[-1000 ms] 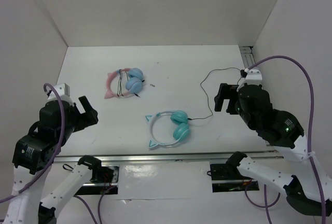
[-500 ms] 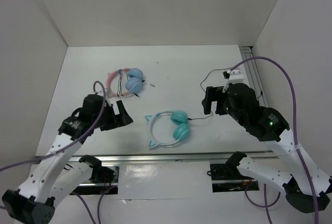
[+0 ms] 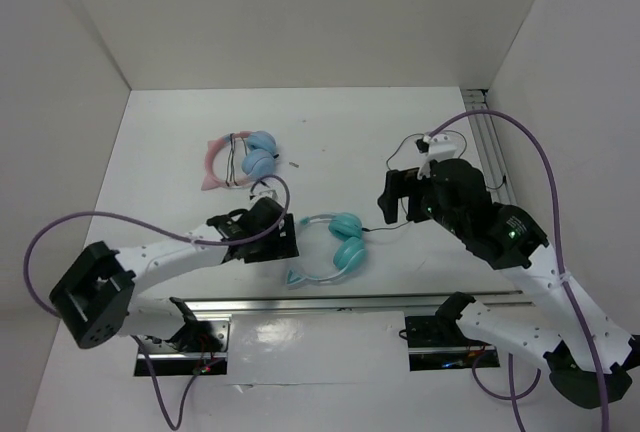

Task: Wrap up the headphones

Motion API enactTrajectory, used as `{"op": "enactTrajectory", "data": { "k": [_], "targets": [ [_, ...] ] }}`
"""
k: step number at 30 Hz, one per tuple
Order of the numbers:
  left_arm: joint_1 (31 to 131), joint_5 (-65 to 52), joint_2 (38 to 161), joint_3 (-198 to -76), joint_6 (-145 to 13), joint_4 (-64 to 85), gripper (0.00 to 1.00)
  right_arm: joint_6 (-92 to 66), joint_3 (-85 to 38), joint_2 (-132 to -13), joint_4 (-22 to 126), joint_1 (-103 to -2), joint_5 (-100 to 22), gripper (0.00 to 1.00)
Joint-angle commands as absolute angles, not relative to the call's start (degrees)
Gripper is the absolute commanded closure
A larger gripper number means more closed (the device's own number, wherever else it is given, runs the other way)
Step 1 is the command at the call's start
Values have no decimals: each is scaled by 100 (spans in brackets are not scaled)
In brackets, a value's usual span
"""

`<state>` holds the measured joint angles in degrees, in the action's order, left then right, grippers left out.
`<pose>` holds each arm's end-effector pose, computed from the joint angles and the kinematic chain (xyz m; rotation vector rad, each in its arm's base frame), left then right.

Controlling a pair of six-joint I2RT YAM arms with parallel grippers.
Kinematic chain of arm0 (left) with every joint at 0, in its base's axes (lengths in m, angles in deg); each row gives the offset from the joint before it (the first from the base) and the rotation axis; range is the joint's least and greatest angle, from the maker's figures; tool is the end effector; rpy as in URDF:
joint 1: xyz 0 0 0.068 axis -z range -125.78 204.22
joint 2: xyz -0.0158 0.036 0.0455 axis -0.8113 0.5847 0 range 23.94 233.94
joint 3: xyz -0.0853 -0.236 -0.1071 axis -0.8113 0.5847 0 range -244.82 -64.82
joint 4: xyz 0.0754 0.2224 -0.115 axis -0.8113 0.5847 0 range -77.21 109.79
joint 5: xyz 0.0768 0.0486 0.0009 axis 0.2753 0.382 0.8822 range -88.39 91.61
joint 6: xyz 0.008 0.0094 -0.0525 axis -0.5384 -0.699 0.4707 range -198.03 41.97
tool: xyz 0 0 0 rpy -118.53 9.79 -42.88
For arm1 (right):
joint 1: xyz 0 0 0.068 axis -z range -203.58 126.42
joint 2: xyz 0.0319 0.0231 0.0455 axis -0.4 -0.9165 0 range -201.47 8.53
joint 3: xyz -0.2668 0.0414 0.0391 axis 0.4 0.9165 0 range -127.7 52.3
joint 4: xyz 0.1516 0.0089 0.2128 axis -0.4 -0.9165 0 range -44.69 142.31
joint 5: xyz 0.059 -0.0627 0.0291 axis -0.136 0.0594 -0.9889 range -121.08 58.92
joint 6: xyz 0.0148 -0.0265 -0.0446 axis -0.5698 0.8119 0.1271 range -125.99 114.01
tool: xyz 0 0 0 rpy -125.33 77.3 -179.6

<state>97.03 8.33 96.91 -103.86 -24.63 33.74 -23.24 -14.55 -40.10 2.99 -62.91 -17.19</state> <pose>0.1806 -0.1616 0.1895 -0.2882 2.5855 -0.5107 0.1232 0.0900 0.3891 -0.2615 2.0979 0.3383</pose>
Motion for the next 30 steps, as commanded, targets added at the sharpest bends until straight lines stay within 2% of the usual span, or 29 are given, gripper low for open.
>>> {"op": "enactTrajectory", "data": {
  "k": [1, 6, 7, 9, 10, 11, 13, 14, 15, 21, 26, 30],
  "targets": [
    [10114, 1987, 10398, -10910, -1811, 3466, 6, -2233, -1414, -3911, 687, -6269, -2008, 0],
    [10458, 2507, 11340, -11464, -1406, 4064, 17, -2181, -1414, -3858, 687, -6269, -2009, 0],
    [10519, 2577, 11445, -11465, -1327, 4126, 27, -2181, -1414, -3858, 687, -6269, -2009, 0],
    [10520, 2578, 11596, -11465, -1185, 4127, 37, -2181, -1414, -3806, 687, -6269, -2009, 0],
    [10520, 2578, 11657, -11465, -1115, 4127, 48, -2181, -1414, -3806, 687, -6269, -2009, 0],
    [10520, 2578, 11657, -11413, -1036, 4127, 69, -2181, -1414, -3806, 687, -6269, -2009, 0],
    [10520, 2578, 11710, -11360, -1036, 4196, 80, -2181, -1414, -3806, 739, -6269, -2009, 0],
    [10520, 2578, 11710, -11359, -1036, 4249, 92, -2181, -1414, -3806, 740, -6269, -2009, 0],
    [10520, 2647, 11710, -11429, -1036, 4345, 98, -2128, -1414, -3745, 740, -6269, -2009, 0],
    [10520, 3585, 10763, -12079, -956, 6005, 100, -2417, -801, -3254, 1617, -6269, -2351, 0],
    [10091, 4238, 9507, -13149, -1455, 7412, 100, -2515, 851, -2445, 3909, -6269, -3194, 0],
    [9494, 4414, 8978, -14054, -2247, 8054, 100, -2023, 1520, -2556, 5159, -6269, -3038, 0]
  ]
}}
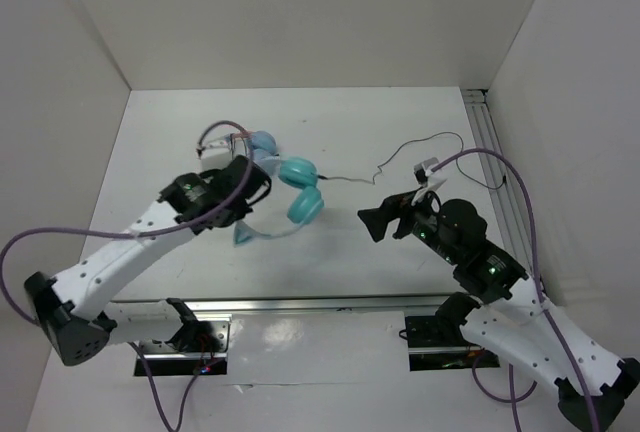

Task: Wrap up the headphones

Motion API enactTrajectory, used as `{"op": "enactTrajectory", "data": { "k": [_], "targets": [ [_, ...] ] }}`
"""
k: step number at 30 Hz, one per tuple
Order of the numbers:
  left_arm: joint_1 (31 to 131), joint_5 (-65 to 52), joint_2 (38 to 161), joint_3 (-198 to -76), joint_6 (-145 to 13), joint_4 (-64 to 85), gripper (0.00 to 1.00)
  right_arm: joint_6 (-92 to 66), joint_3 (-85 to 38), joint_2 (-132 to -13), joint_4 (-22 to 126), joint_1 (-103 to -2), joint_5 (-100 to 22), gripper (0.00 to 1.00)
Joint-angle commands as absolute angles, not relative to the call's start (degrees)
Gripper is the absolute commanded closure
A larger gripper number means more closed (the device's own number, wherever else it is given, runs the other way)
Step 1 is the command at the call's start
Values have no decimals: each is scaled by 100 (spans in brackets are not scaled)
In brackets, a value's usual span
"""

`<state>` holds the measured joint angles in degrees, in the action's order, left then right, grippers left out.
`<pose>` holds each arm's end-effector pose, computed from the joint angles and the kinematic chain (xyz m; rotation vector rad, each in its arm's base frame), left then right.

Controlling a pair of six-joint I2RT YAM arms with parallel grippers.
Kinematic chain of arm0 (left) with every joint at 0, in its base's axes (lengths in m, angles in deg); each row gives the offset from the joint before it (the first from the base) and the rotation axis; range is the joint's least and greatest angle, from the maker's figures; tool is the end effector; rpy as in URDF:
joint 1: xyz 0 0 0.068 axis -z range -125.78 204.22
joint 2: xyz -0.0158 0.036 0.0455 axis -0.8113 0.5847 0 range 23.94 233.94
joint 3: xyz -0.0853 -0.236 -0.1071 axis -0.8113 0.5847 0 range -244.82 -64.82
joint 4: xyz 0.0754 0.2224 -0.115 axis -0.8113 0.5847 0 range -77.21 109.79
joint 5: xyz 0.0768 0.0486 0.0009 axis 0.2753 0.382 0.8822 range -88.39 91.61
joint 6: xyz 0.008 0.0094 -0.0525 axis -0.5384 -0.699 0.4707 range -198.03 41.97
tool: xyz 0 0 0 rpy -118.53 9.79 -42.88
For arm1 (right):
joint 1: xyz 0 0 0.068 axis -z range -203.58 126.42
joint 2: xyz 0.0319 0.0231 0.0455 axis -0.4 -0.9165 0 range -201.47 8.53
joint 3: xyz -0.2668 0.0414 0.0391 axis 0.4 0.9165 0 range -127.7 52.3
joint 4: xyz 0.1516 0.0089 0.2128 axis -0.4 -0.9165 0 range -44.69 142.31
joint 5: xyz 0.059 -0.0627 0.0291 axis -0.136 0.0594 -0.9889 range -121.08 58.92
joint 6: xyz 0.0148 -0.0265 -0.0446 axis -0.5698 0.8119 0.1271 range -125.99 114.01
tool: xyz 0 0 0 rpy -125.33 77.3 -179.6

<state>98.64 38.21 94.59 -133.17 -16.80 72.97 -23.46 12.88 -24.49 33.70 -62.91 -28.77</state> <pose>0.1771 -0.1438 0.3218 -0.5330 2.3021 0.0111 0.1110 0.0893 0.3211 -0.3186 1.8067 0.6715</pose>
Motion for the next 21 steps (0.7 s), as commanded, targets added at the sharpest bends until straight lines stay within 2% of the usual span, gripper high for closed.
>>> {"op": "enactTrajectory", "data": {
  "k": [1, 10, 19, 21],
  "targets": [
    [9378, 4467, 8916, -14232, -2405, 8142, 100, -1883, 1591, -2801, 5396, -6269, -3107, 0],
    [8420, 4054, 8484, -15893, -3751, 8442, 100, -897, 1143, -4613, 6610, -6269, -3650, 0],
    [8024, 3440, 8379, -16456, -4085, 8495, 100, -968, 1565, -5932, 7963, -6269, -4066, 1],
    [7971, 3290, 8379, -16597, -4085, 8495, 100, -968, 1565, -6290, 8113, -6207, -4066, 5]
  ]
}}
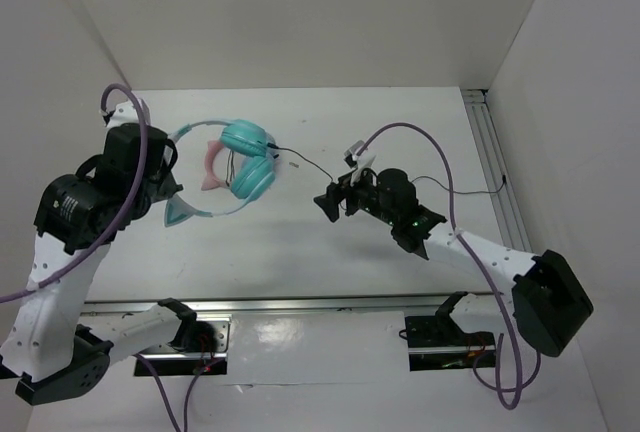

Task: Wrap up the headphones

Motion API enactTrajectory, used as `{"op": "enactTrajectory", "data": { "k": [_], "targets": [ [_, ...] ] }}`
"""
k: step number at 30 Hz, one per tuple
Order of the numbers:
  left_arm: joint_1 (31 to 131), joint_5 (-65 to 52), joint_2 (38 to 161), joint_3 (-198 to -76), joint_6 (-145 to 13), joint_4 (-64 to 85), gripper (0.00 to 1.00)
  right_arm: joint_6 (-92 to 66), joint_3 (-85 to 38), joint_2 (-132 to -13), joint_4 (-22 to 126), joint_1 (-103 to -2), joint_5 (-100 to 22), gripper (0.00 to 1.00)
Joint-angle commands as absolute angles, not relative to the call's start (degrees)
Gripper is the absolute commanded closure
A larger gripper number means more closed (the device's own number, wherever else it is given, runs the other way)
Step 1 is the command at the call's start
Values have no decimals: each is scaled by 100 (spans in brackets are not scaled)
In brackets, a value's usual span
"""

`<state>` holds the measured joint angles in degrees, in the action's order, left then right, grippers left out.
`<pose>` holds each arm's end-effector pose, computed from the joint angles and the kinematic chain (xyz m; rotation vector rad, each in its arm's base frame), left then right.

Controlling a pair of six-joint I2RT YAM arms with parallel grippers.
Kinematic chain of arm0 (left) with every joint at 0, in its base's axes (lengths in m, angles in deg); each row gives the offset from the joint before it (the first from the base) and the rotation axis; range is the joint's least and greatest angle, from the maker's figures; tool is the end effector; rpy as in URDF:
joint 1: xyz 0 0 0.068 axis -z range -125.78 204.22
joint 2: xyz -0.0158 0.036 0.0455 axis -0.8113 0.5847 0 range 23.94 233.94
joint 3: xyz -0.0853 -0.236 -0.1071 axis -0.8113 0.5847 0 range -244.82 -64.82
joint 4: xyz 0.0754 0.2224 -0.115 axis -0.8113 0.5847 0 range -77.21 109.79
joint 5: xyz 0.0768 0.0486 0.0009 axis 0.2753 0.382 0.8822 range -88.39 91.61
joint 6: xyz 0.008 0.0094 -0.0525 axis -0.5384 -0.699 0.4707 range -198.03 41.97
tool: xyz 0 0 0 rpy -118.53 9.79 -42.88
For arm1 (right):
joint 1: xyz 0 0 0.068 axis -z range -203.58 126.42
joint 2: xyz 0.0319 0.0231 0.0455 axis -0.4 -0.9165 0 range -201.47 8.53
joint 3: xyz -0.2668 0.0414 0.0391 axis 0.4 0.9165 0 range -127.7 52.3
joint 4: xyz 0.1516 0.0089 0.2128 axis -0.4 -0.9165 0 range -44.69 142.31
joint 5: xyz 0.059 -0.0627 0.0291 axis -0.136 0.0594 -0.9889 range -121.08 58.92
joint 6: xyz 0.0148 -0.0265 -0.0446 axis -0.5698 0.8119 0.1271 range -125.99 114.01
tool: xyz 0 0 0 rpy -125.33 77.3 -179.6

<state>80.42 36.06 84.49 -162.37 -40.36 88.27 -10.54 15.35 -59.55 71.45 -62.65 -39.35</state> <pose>0.1261 -0.0396 0.4745 -0.5191 2.0447 0.0164 0.2055 0.1736 0.2604 -0.6437 1.7113 0.6719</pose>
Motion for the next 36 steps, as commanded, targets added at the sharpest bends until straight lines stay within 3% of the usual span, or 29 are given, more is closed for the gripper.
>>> {"op": "enactTrajectory", "data": {
  "k": [1, 4, 5, 7, 13, 19, 23, 26, 33, 36],
  "targets": [
    [7910, 3290, 8379, -16650, -4085, 8495, 100, -968, 1626, -6406, 8332, -6138, -4066, 15],
    [7857, 3290, 8379, -16800, -4085, 8495, 100, -1073, 1627, -6923, 8684, -5874, -4443, 39],
    [7857, 3290, 8379, -16870, -4085, 8547, 100, -1125, 1627, -7056, 8851, -5812, -4557, 67],
    [7804, 3290, 8379, -16870, -4085, 8548, 100, -1301, 1627, -7303, 8966, -5759, -4524, 100],
    [7804, 3536, 8432, -16257, -4497, 8048, 100, -1451, 1767, -6785, 8591, -5899, -3656, 100],
    [7804, 3131, 8887, -14904, -5175, 7081, 100, -1214, 1364, -4873, 6553, -6224, -1810, 100],
    [8172, 3263, 9021, -14287, -5246, 6519, 100, -1214, 557, -4273, 5234, -6444, -1052, 100],
    [8506, 2608, 9021, -13874, -5771, 5869, 100, -1135, 4, -4149, 4102, -6585, -1112, 100],
    [9955, 569, 9021, -13575, -6870, 5094, 100, -660, -755, -4473, 3122, -6770, -1921, 100],
    [10630, 652, 9021, -13513, -6924, 5094, 100, -608, -755, -4684, 3034, -6831, -2114, 100]
  ]
}}
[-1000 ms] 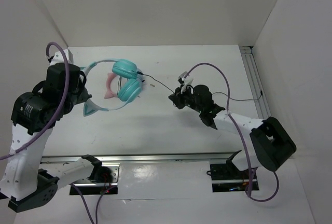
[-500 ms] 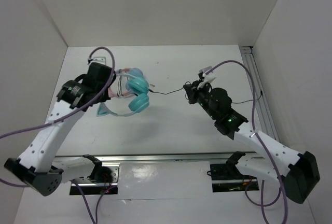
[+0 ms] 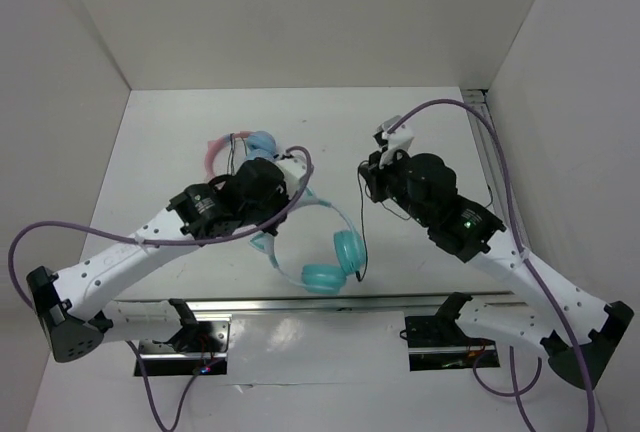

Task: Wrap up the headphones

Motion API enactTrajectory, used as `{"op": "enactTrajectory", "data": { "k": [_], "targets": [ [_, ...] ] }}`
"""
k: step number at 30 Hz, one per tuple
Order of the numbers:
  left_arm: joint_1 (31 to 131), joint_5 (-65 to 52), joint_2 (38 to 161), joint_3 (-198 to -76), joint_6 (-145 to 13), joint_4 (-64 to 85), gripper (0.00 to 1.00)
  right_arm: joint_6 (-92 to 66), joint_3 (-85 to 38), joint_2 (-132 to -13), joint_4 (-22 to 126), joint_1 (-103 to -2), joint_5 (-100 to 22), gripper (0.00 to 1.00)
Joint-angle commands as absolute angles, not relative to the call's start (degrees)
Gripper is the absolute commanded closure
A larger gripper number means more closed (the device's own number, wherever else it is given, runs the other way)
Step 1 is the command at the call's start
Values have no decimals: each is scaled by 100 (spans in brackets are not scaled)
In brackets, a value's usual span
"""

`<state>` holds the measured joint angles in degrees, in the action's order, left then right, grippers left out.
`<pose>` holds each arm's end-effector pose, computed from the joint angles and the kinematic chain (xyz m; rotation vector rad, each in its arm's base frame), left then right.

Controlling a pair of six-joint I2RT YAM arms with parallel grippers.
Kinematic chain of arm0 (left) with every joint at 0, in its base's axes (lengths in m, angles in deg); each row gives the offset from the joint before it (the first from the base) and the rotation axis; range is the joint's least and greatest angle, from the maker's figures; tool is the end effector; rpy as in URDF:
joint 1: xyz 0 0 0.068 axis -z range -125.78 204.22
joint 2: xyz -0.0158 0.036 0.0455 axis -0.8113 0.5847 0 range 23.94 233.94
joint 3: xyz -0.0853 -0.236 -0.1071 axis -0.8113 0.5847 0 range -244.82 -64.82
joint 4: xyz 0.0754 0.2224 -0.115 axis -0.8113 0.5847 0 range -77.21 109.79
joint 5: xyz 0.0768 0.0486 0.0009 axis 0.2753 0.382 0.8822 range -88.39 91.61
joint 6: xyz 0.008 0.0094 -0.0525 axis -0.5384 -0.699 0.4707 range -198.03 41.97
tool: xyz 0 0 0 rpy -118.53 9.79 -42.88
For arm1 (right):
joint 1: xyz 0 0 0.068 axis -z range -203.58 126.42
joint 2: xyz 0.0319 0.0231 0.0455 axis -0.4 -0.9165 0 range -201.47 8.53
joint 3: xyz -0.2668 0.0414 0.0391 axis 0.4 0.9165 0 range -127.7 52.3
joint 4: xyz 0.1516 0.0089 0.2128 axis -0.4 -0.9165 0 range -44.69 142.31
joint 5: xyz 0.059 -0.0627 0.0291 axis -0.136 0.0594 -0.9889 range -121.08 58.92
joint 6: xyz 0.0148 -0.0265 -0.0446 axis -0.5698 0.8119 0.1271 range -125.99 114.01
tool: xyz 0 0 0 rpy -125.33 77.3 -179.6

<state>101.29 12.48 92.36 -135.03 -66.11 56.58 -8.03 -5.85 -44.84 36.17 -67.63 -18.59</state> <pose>0.1731 -0.1761 0.3538 0.6031 2.2278 -0.3146 0.1549 0.1393 0.3841 -0.4874 1.7127 0.3902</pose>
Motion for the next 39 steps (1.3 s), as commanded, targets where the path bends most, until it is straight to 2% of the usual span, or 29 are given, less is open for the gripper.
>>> {"op": "enactTrajectory", "data": {
  "k": [1, 5, 11, 16, 20, 26, 35, 39],
  "targets": [
    [10773, 749, 9090, -13513, -6924, 5094, 100, -607, -755, -4745, 3034, -6910, -2176, 100],
    [11064, 952, 9004, -13513, -6924, 5208, 100, -607, -606, -4904, 3112, -7042, -1913, 100],
    [11126, 477, 8415, -13566, -7056, 5076, 100, -607, -491, -5291, 3219, -7042, -1842, 100],
    [11126, 136, 7835, -13504, -7170, 4839, 100, -546, -430, -5598, 3350, -7042, -2369, 100],
    [11126, 29, 8008, -13706, -7223, 4908, 100, -598, -430, -5757, 3455, -7042, -2589, 100],
    [11126, 249, 8501, -13829, -7223, 5111, 100, -651, -421, -5397, 3623, -7042, -2457, 100],
    [11126, 837, 9073, -13996, -6986, 5304, 100, -651, -694, -5378, 3447, -7042, -2440, 100],
    [11126, 461, 8916, -13996, -6986, 5304, 100, -651, -527, -5615, 3666, -7042, -2440, 100]
  ]
}}
